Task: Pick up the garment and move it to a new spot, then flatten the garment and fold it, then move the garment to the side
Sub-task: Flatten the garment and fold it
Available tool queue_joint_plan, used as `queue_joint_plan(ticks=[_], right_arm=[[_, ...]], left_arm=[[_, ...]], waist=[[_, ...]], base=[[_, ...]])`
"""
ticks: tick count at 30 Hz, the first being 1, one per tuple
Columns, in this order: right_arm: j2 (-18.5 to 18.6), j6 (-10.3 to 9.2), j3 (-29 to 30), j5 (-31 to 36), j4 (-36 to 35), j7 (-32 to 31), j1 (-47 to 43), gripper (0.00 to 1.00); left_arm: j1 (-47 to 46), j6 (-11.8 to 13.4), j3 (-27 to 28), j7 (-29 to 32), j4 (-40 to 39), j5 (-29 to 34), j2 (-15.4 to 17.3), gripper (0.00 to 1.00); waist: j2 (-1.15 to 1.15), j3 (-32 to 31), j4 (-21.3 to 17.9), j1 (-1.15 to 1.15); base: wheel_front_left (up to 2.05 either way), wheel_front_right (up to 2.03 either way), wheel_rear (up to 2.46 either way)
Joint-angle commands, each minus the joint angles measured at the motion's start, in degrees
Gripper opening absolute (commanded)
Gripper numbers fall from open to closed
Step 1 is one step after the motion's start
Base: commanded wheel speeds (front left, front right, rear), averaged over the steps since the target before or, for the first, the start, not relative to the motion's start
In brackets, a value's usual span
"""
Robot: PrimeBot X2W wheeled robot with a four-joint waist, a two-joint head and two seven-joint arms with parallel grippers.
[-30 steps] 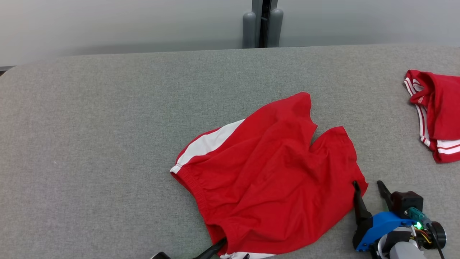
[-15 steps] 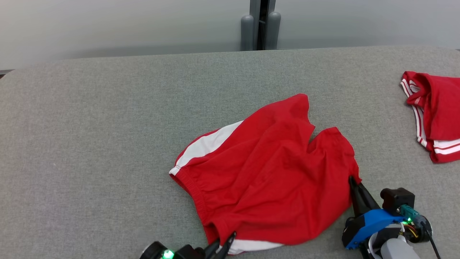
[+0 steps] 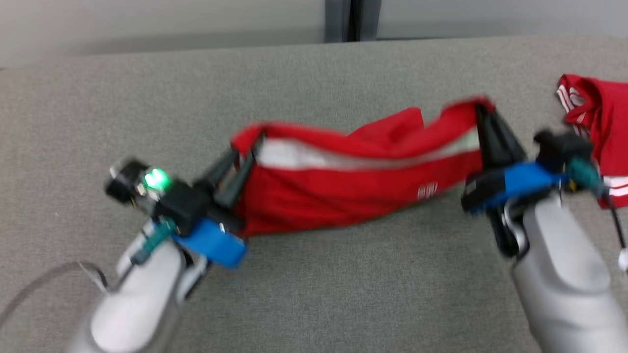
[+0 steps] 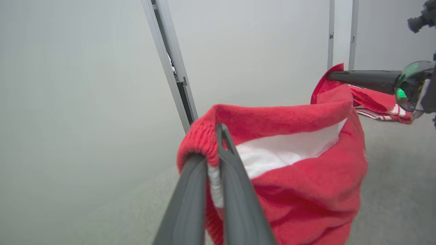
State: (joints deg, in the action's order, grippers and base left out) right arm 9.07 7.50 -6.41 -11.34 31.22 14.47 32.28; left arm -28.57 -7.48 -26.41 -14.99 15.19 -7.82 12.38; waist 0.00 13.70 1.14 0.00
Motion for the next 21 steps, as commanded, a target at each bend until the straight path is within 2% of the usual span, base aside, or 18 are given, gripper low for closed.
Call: queue_joint_plan(ticks=[1, 7, 13, 17, 21], right_arm=[[-0.08, -0.03, -0.67, -0.41, -0.39, -1.07, 4.6, 0.0], [0.37, -0.03, -2.0, -0.53, 1.2, -4.16, 23.84, 0.0], [-0.91, -0.03, 0.92, -1.09, 6.24, -4.93, 42.65, 0.0], [-1.95, -0.03, 2.92, -0.31, 10.15, -3.45, 51.99, 0.0], [-2.6, -0.03, 3.95, 0.51, 13.61, -1.75, 57.1, 0.0]], left_arm=[[-4.25, 0.02, 0.76, -0.26, -0.43, 0.39, 0.77, 0.0], [-23.29, 0.02, 2.36, -0.26, 1.95, -0.26, 3.5, 0.0], [-42.0, 0.03, 1.42, -0.25, 6.09, -1.77, 4.93, 0.0], [-51.15, 0.03, 1.6, -0.26, 8.7, -2.38, 5.31, 0.0], [-55.1, 0.03, 2.09, -0.25, 8.87, -2.89, 4.35, 0.0]], waist=[[0.0, 2.63, -0.45, 0.0], [0.0, 9.08, -1.34, 0.0], [0.0, 14.02, -2.64, 0.0], [0.0, 15.57, -3.77, 0.0], [0.0, 16.31, -3.93, 0.0]], base=[[0.0, 0.0, 0.0], [0.0, 0.0, 0.0], [0.0, 0.0, 0.0], [0.0, 0.0, 0.0], [0.0, 0.0, 0.0]])
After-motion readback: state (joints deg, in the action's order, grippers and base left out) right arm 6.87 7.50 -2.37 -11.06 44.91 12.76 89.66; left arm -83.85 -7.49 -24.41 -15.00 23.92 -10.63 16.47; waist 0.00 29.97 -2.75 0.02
